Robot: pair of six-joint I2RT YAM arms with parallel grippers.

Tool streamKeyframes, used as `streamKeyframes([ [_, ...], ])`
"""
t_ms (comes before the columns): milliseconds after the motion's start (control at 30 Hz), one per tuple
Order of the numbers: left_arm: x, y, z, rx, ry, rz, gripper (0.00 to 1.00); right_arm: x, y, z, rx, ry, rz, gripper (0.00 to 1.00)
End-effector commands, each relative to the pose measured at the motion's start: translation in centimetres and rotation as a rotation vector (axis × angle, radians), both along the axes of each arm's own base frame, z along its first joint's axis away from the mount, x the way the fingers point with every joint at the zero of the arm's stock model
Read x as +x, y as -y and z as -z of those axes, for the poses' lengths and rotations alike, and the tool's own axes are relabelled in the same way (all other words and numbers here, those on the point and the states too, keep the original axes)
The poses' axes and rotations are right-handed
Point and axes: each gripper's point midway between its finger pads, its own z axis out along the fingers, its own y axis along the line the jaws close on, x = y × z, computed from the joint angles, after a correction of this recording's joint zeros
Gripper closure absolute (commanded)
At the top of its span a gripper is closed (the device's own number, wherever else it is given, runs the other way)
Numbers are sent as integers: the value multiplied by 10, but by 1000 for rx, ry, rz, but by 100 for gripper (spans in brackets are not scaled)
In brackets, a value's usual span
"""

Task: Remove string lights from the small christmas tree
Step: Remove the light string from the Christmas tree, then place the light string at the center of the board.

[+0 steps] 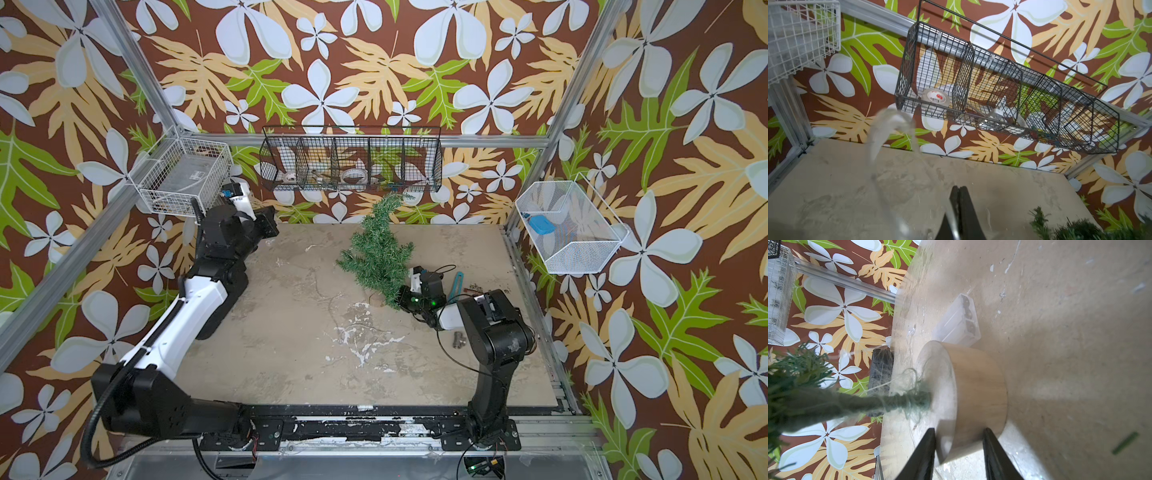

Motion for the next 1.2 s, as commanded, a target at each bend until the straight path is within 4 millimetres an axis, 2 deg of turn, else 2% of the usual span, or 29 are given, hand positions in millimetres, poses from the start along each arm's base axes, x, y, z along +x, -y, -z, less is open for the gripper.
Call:
streamKeyframes([
  [0, -29, 10, -7, -83, 34, 67, 100, -32, 26, 58, -165, -239, 67, 61],
  [133, -70, 33, 27, -179, -28, 167, 100, -27, 24, 49, -147, -219, 63, 61],
  [200, -88, 53, 56, -219, -70, 214, 100, -24, 22, 45, -144, -211, 61, 61],
  [300, -110, 77, 110, -258, -158, 237, 100, -20, 21, 42, -143, -205, 62, 61],
  [433, -123, 77, 181, -316, -299, 167, 100, -18, 20, 42, -137, -206, 63, 61],
  [567, -126, 68, 220, -323, -360, 100, 100, -18, 19, 43, -138, -209, 58, 61],
  [667, -123, 69, 226, -288, -373, 101, 100, -18, 19, 42, -146, -206, 52, 60],
  [733, -118, 70, 226, -264, -382, 102, 63, -17, 19, 42, -149, -207, 49, 60],
  [833, -113, 58, 226, -225, -386, 26, 26, -16, 18, 42, -145, -206, 45, 61],
  [900, -112, 44, 223, -203, -363, -46, 10, -16, 18, 42, -144, -208, 46, 60],
  [967, -110, 34, 214, -176, -324, -93, 6, -17, 18, 44, -145, -211, 45, 60],
  [1033, -107, 33, 198, -164, -268, -83, 5, -18, 19, 46, -148, -214, 42, 60],
  [1100, -102, 48, 180, -162, -193, 9, 6, -19, 19, 47, -146, -216, 40, 61],
  [1167, -96, 72, 165, -153, -130, 144, 8, -20, 18, 48, -141, -216, 36, 61],
])
